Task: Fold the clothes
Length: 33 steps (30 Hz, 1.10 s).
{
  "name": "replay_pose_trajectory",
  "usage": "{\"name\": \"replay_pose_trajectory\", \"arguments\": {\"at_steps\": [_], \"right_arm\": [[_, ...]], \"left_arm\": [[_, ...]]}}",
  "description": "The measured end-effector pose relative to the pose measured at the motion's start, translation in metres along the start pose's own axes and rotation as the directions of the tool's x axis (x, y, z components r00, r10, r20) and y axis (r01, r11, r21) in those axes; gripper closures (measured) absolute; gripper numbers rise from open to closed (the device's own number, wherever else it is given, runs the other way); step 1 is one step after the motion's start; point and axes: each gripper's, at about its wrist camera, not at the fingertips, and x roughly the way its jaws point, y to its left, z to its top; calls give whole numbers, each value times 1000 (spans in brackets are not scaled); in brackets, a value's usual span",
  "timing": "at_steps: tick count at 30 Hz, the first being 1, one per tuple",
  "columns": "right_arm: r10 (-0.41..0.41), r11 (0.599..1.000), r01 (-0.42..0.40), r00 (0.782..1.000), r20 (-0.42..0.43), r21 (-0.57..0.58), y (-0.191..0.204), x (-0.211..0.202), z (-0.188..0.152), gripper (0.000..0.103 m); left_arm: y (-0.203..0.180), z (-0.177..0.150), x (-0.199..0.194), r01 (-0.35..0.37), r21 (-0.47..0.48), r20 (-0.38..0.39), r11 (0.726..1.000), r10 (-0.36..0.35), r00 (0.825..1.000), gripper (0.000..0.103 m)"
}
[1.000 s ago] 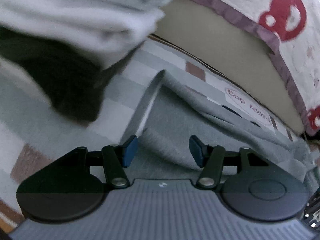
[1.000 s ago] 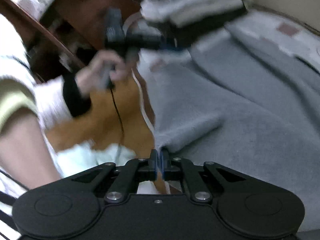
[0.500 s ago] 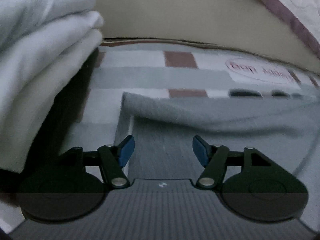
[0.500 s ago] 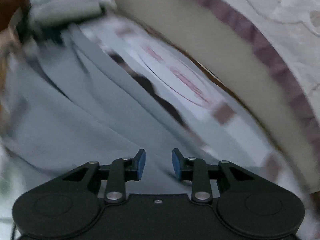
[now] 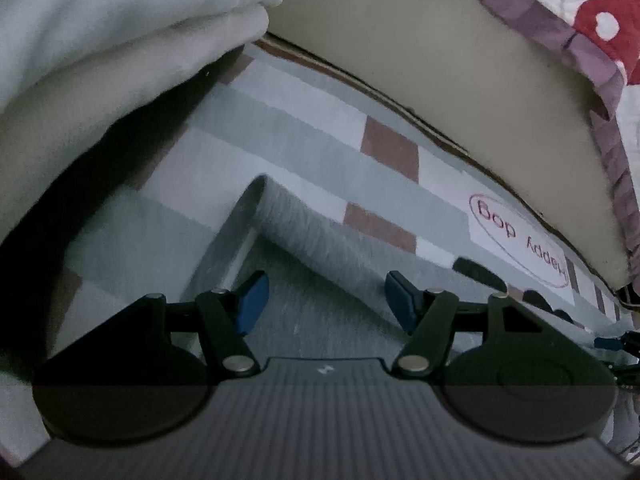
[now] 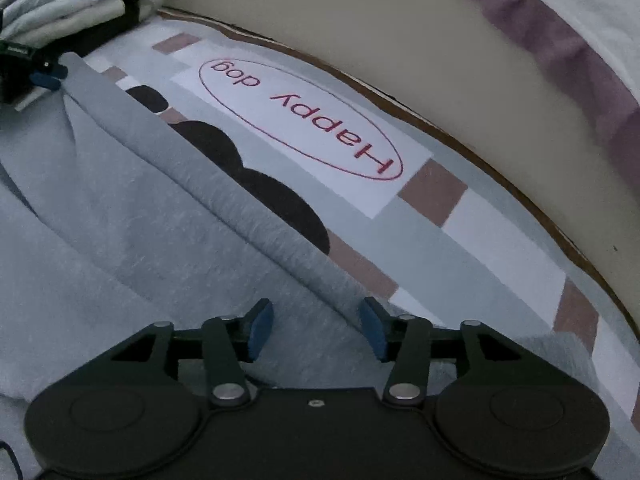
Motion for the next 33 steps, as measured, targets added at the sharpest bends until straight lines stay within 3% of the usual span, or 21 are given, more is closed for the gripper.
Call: {"name": "replay_pose_trajectory", "arguments": {"at_steps": [6,8,11,14,15,16,17,18,22,25,30,31,32,33], "right_arm": [[-8,1000,8,1000,28,-16,-14,-5,-23,45],[-34,998,38,998,60,-59,-14,-11,-31,40],[-92,989,99,994,64,-108,-16,-18,-37,40],[-86,992,90,995,50,-83,-30,-26,-41,41],[-98,992,101,994,47,-72,-36,-28,-43,41],[-109,992,112,993,44,-62,-41,-31,-44,42],[-119,991,121,992,42,-50,-47,-33,-45,44],[-121,992,123,991,48,-30,-53,-36,-46,44],[-163,987,162,982,98,21,-68,-54,-47,43],[-241,963,254,961,131,-87,-62,-63,-46,42],[-326,885,313,945,20,-345,-54,-34,-52,44],[-320,890,304,947,9,-340,-58,-29,-52,54],[-294,909,284,956,16,-304,-64,-27,-50,95],[-270,934,274,962,49,-231,-72,-32,-45,96]], "left_arm": [[-31,-11,5,8,119,-61,993,-1,998,39],[-34,-8,16,15,88,-101,996,-6,995,38],[-30,1,24,20,-31,-67,999,-22,998,33],[-28,9,31,54,-104,-53,993,-59,997,35],[-24,12,34,105,-149,-61,983,-115,991,45],[-21,14,38,143,-194,-76,971,-160,984,76],[-20,15,43,140,-215,-100,966,-165,981,94],[-21,16,46,122,-208,-113,971,-148,983,99],[-45,16,39,58,-61,-84,996,-63,994,99],[-61,23,26,31,28,-39,999,-29,999,99],[-75,46,9,-22,65,58,998,18,998,99],[-75,51,9,-27,57,70,998,23,997,99],[-76,55,10,-32,53,76,998,28,997,99],[-77,59,12,-42,53,83,998,37,996,99]]}}
